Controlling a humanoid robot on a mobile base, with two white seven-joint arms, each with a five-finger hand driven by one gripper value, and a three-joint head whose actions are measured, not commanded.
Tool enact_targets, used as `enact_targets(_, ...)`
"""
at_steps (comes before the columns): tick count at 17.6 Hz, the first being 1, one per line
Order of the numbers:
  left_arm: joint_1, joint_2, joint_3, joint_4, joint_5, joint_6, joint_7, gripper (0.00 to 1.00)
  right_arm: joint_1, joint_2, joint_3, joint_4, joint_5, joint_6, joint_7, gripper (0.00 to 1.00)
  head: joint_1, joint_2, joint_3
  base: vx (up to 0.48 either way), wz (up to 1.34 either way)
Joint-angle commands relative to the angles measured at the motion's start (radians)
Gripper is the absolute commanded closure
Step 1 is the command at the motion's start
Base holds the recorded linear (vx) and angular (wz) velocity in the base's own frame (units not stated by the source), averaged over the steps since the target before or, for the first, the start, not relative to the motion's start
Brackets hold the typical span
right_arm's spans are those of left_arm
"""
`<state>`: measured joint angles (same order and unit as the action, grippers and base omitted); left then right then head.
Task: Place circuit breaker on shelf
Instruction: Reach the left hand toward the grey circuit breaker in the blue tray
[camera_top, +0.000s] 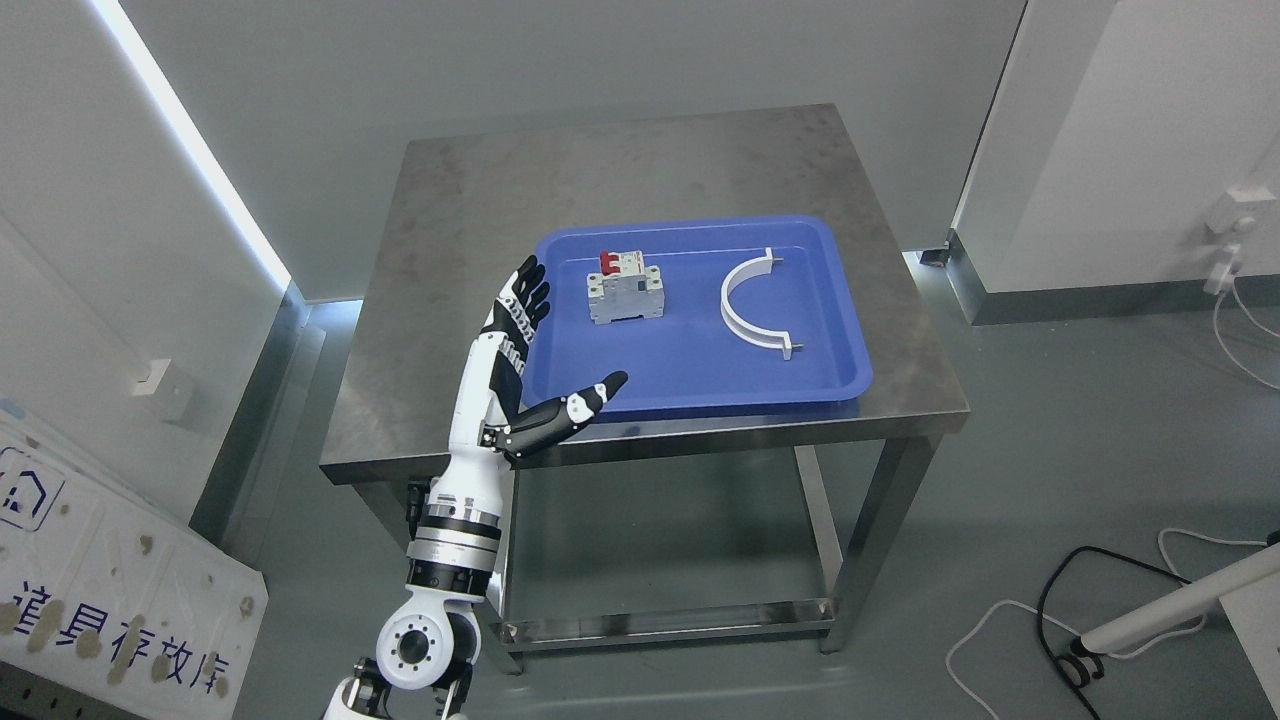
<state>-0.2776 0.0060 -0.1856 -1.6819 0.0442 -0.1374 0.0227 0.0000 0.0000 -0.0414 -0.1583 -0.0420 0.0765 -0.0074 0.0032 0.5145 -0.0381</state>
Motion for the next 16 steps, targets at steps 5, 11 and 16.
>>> enact_targets(5, -0.055, 0.011, -0.022, -0.006, -0.001, 0.001, -0.065, 0.0, 0.017, -0.017, 0.0, 0.0, -0.001, -0.029, 0.004, 0.0, 0.0, 0.0, 0.0, 0.0, 0.0)
enact_targets(11, -0.342, 0.011, 0.025, 0.264, -0.324, 0.021, -0.222, 0.0, 0.017, -0.017, 0.0, 0.0, 0.001, -0.029, 0.004, 0.0, 0.0, 0.0, 0.0, 0.0, 0.0)
enact_targets(16, -0.494, 0.011, 0.012, 0.352, -0.536, 0.209, -0.355, 0.0, 0.017, -0.017, 0.0, 0.0, 0.001, -0.029, 0.004, 0.0, 0.0, 0.0, 0.0, 0.0, 0.0)
